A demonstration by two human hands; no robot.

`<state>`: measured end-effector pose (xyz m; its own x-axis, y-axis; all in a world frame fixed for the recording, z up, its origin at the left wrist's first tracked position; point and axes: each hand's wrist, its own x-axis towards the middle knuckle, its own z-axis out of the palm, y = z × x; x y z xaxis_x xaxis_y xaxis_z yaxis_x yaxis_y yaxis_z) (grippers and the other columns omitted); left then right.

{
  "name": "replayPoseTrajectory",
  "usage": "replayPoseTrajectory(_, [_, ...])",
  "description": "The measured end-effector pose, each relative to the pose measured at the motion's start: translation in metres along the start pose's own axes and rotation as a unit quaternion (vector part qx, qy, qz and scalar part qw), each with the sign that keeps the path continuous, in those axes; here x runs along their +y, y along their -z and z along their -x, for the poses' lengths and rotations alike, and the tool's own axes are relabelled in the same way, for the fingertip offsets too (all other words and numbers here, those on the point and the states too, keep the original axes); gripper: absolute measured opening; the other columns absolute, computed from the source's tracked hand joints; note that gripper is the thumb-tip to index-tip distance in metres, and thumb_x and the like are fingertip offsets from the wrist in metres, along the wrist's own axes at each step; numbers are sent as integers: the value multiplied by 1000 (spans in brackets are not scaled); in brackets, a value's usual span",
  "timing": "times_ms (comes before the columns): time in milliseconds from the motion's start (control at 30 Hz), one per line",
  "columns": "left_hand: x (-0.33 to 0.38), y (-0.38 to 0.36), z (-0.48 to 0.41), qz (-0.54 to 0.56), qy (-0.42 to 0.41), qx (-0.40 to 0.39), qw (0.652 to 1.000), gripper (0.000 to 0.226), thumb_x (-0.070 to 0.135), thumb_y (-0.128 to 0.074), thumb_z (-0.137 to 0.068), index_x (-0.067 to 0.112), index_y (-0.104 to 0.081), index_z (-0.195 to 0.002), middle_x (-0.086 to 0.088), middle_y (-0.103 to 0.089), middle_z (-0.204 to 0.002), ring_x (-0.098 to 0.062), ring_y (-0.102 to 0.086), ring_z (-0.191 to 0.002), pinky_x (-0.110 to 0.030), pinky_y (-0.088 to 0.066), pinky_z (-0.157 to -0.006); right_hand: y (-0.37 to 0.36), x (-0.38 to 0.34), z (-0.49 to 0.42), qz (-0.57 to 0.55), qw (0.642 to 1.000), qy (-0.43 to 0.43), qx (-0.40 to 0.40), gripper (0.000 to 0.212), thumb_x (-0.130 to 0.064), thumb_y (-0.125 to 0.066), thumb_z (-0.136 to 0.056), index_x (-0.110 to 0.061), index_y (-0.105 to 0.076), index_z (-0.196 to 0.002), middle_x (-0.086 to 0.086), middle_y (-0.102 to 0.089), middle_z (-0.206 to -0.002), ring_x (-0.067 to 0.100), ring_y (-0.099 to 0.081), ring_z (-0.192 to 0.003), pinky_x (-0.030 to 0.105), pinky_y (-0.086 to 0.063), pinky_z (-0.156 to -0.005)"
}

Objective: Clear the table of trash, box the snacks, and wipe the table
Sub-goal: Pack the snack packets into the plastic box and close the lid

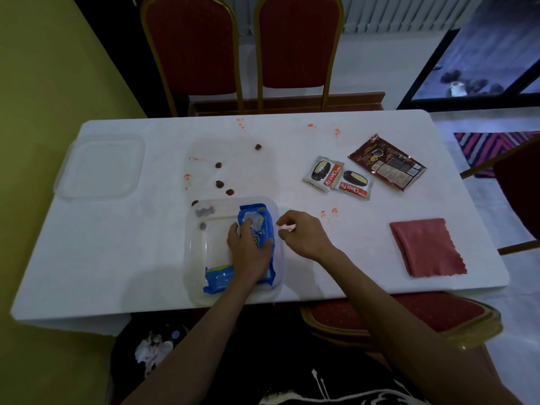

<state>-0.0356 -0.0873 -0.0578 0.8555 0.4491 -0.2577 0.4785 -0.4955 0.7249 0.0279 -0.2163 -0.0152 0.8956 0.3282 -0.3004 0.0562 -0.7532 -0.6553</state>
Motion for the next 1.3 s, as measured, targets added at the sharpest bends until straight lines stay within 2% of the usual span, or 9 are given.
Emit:
replayPoseTrajectory(100, [13,5,-2,15,-11,34,999,61,15,-70,-86,13,-44,-142,-12,-35,-151,-28,-30,-139,-28,-33,-107,14,3,-5,-9,1000,-5,22,24,-17,-63,-96,-16,-68,-119,-1,-67,-123,11,-60,-101,22,-42,-85])
replayPoseTrajectory(267, [55,6,-7,34,-68,80,994,49,10,-64,-88,16,-49,-135,-8,-33,-152,-23,-26,-143,-21,-26,-104,46,19,-22,-9,999,-14,47,25,-20,-64,-95,-17,-68,-120,-1,-67,-126,14,-63,-108,23,-45,-88])
replayPoseTrajectory(367, [88,-1,-12,36,-121,70,990,48,10,-63,-89,17,-50,-134,-7,-28,-154,-20,-22,-144,-17,-24,-101,69,30,-34,9,998,-12,68,26,-20,-66,-94,-15,-69,-118,1,-69,-124,16,-63,-107,24,-44,-85])
replayPoseTrajectory(500, [125,-24,-27,22,-161,24,986,41,8,-62,-88,15,-54,-127,-8,-41,-146,-19,-30,-140,6,-22,-87,96,45,-52,34,996,-26,72,29,-17,-66,-93,-11,-69,-121,6,-67,-127,20,-64,-109,26,-46,-84])
replayPoseTrajectory(633, [153,-51,-49,-7,-153,-63,986,43,8,-66,-88,14,-54,-129,-5,-50,-136,-18,-45,-128,-13,-35,-90,113,71,-74,93,992,-63,63,32,-19,-66,-87,-12,-69,-118,12,-68,-119,24,-64,-97,31,-54,-78])
replayPoseTrajectory(767, [169,-82,-82,-56,-129,-113,983,47,11,-68,-89,13,-51,-133,-9,-53,-131,-21,-53,-120,-25,-48,-91,127,99,-95,153,982,-99,42,46,-24,-66,-87,-10,-54,-129,15,-57,-127,32,-51,-118,48,-52,-94])
replayPoseTrajectory(967, [183,-115,-136,-124,-108,-119,979,47,8,-67,-88,11,-51,-132,-14,-55,-129,-26,-57,-114,-33,-54,-89,120,137,-107,119,981,-143,61,76,-24,-71,-87,-11,-28,-148,12,-40,-149,32,-33,-139,50,-36,-110])
replayPoseTrajectory(1167, [182,-141,-157,-226,-86,-142,960,63,23,-72,-86,15,-42,-140,-12,-61,-130,-32,-58,-117,-43,-53,-94,113,161,-114,207,966,-128,90,64,-43,-68,-89,-15,-42,-140,13,-48,-138,31,-39,-128,44,-36,-105])
replayPoseTrajectory(1300, [177,-158,-146,-210,-56,-77,973,78,23,-84,-74,13,-38,-137,-13,-56,-126,-31,-53,-117,-43,-51,-93,123,171,-112,235,956,-147,100,64,-64,-57,-88,-13,-56,-127,12,-52,-129,30,-42,-123,42,-33,-103])
